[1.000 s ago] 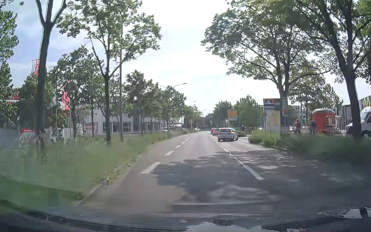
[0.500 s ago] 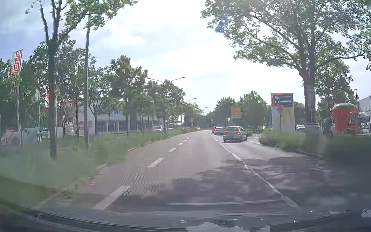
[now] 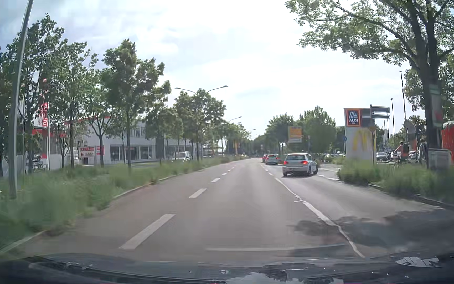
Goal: Follow the waypoints while adhering to traffic rules and regulations
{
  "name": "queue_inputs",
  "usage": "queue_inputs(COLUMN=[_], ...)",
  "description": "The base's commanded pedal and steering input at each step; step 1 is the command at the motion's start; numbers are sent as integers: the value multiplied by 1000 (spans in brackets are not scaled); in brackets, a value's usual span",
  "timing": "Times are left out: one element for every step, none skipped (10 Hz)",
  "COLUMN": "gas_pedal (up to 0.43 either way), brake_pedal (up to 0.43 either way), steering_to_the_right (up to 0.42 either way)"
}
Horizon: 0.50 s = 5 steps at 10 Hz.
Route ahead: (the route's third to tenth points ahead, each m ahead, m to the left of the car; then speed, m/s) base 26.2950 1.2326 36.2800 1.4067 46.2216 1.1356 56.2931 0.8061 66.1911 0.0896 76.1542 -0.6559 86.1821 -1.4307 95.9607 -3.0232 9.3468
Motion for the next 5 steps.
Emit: queue_inputs(gas_pedal=[0,28,98,150,197], brake_pedal=[0,0,0,0,0], steering_to_the_right=[-7,-7,-7,-7,-7])
